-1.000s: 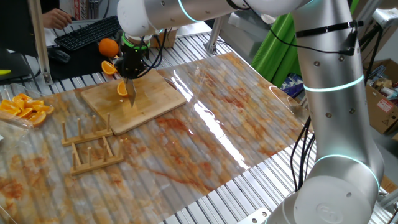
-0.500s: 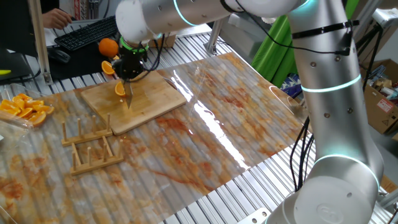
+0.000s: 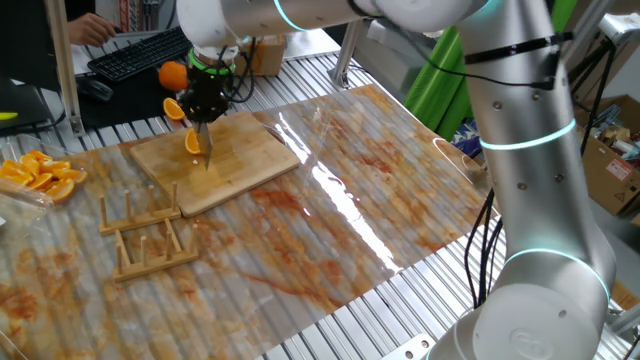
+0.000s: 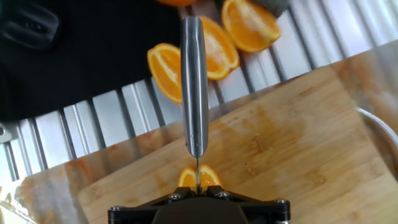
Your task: Chop the orange
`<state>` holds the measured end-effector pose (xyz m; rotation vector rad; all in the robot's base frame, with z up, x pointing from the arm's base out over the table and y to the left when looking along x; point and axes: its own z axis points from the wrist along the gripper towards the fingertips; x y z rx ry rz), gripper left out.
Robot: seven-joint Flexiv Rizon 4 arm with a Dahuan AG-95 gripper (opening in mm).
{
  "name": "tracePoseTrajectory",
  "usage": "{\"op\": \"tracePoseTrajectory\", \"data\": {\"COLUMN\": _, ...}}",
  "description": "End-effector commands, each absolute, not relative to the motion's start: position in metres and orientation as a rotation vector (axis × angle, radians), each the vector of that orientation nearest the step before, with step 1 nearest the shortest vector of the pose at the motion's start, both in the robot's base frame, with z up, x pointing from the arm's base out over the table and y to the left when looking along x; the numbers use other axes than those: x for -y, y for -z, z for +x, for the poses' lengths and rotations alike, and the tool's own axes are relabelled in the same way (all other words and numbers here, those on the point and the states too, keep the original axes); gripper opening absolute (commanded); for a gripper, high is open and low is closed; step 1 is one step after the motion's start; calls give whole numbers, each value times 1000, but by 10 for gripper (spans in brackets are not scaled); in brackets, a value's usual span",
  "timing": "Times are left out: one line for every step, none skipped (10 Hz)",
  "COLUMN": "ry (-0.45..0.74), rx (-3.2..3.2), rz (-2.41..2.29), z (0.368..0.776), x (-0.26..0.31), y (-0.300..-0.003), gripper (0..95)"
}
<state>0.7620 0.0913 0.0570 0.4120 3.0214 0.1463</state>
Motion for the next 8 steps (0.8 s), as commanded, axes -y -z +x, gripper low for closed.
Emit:
{"op": "tracePoseTrajectory", "data": {"ry": -119, "rx": -2981, "rz": 411, "z": 757, "x": -91, "y": -65, "gripper": 0}}
{"op": "tracePoseTrajectory", "data": {"ry": -116, "rx": -2978, "rz": 418, "z": 757, "x": -93, "y": -69, "gripper": 0}}
{"op": "tracePoseTrajectory", "data": {"ry": -114, "rx": -2978, "rz": 420, "z": 757, "x": -94, "y": -69, "gripper": 0}}
{"op": "tracePoseTrajectory", "data": {"ry": -120, "rx": -2970, "rz": 421, "z": 756, "x": -95, "y": -64, "gripper": 0}}
{"op": "tracePoseTrajectory", "data": {"ry": -119, "rx": -2955, "rz": 423, "z": 756, "x": -97, "y": -59, "gripper": 0}}
{"op": "tracePoseTrajectory", "data": {"ry": -110, "rx": -2954, "rz": 422, "z": 756, "x": -97, "y": -58, "gripper": 0}}
{"op": "tracePoseTrajectory", "data": {"ry": -112, "rx": -2954, "rz": 427, "z": 756, "x": -99, "y": -61, "gripper": 0}}
{"op": "tracePoseTrajectory", "data": {"ry": -98, "rx": -2951, "rz": 436, "z": 757, "x": -101, "y": -65, "gripper": 0}}
